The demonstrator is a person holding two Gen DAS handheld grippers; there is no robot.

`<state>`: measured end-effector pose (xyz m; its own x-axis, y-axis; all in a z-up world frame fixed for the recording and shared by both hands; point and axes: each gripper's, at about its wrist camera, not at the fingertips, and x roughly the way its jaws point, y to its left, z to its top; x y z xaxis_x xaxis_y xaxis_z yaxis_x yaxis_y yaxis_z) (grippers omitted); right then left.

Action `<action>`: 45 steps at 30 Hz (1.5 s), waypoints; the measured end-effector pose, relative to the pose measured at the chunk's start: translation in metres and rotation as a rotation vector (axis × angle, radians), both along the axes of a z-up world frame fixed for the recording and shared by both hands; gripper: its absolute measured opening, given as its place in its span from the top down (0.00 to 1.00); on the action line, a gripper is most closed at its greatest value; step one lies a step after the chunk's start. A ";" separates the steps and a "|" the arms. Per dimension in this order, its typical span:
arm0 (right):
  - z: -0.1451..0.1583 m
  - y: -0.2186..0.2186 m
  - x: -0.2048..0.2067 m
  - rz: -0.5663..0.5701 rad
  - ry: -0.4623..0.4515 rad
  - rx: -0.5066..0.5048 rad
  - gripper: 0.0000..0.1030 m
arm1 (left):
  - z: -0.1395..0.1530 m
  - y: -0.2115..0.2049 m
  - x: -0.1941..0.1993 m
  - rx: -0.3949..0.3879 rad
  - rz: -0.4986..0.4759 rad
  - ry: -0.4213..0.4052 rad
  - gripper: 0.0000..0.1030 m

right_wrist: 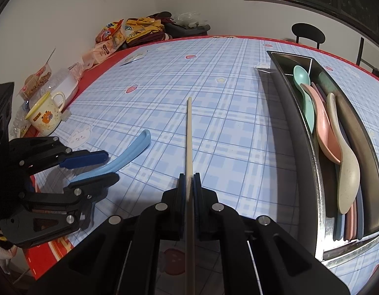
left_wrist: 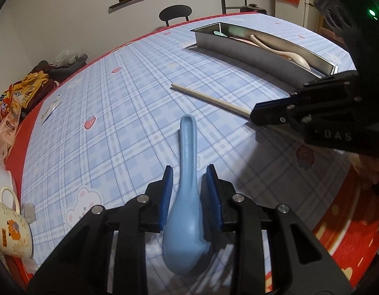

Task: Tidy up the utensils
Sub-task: 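Close the left tool on the blue spoon while the right tool closes on the wooden chopstick, then carry the blue spoon with the left tool while the right tool carries the chopstick into the tray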

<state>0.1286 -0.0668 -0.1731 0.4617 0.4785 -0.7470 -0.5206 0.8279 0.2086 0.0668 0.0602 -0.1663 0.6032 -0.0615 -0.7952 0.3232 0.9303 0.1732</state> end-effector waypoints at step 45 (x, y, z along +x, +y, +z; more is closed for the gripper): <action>0.006 0.001 -0.005 0.004 -0.056 0.018 0.94 | 0.013 0.068 0.001 -0.436 0.111 -0.020 0.83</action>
